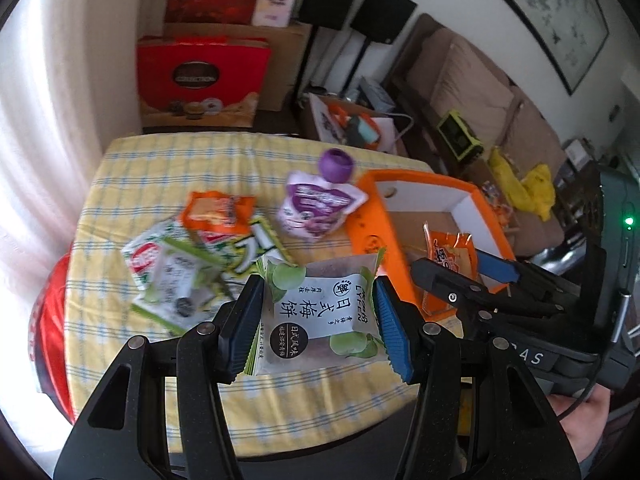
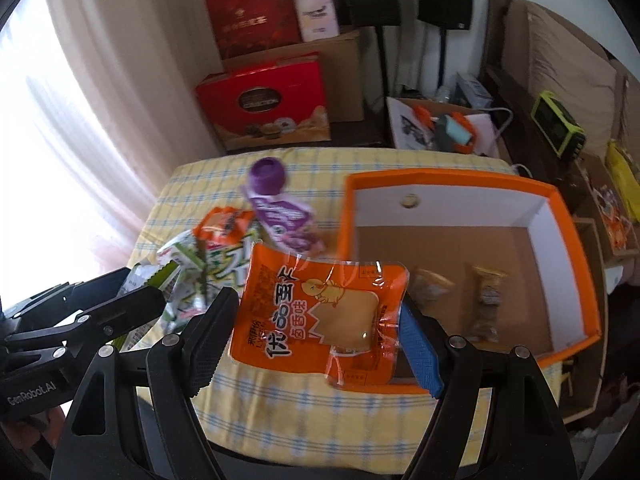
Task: Organize objects
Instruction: 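Carry both held packets over the orange box and open both grippers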
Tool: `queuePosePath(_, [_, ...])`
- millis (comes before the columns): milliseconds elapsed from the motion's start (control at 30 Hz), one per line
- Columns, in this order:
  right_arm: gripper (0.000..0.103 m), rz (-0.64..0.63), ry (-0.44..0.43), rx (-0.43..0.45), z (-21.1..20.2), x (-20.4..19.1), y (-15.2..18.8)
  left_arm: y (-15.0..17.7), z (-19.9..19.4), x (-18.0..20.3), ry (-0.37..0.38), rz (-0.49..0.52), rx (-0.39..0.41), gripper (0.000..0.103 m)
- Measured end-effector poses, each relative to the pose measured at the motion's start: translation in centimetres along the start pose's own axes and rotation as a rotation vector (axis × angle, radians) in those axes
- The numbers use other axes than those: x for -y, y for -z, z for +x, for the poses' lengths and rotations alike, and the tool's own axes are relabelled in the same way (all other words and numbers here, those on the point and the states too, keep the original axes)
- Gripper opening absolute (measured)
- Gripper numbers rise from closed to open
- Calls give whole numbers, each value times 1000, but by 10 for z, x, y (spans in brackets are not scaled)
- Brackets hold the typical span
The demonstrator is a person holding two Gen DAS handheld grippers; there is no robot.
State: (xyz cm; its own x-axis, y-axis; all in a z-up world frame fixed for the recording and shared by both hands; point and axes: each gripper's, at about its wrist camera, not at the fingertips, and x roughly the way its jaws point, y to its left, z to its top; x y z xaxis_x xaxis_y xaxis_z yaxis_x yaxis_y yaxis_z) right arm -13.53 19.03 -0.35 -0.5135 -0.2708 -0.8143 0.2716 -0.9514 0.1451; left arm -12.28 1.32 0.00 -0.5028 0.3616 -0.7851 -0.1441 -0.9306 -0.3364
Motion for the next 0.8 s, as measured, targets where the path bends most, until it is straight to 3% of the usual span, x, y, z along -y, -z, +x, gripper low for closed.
queuePosePath(567, [79,139,80,-16,-8,94,12,-12,43,87,78,99,-34,52])
queuePosePath(800, [79,168,78,-32,5,113,19,-22,64,104,79,94,-42,52])
